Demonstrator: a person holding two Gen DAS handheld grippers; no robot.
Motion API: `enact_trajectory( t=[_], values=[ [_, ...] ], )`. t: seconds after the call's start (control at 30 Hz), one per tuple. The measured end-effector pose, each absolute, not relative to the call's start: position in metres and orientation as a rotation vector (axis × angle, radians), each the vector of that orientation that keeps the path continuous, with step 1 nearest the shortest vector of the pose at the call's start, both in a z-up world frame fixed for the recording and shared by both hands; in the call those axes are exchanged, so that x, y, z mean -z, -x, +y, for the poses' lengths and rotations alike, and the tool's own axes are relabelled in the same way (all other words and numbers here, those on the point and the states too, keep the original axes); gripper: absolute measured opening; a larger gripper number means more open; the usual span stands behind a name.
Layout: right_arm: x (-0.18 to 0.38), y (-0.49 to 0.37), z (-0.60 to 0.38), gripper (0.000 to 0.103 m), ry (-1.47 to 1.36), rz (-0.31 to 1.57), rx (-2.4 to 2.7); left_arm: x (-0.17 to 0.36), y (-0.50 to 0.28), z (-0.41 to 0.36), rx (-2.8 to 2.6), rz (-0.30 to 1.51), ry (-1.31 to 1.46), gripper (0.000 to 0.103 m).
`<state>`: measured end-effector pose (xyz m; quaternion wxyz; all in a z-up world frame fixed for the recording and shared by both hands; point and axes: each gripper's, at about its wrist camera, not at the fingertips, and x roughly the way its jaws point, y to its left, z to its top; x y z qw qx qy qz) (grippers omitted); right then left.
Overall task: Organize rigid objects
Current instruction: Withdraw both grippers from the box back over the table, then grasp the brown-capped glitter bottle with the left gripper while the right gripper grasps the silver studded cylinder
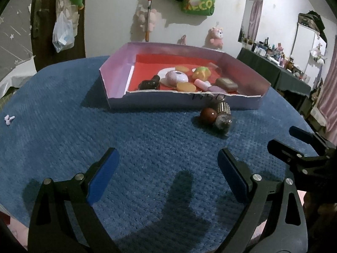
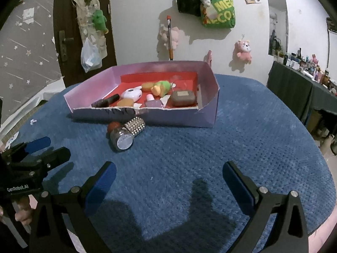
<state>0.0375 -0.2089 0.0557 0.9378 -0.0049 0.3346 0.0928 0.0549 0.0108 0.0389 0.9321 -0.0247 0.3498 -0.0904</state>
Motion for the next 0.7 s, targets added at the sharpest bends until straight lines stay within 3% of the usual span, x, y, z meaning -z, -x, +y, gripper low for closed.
enact_trajectory(
  t=[0.7],
  values=[
    [-0.044,-0.127,-0.183,0.103,0.14,0.905,-0.178,-0.047,-0.094,0.044,0.199,0.784,0.066,0.096]
  ],
)
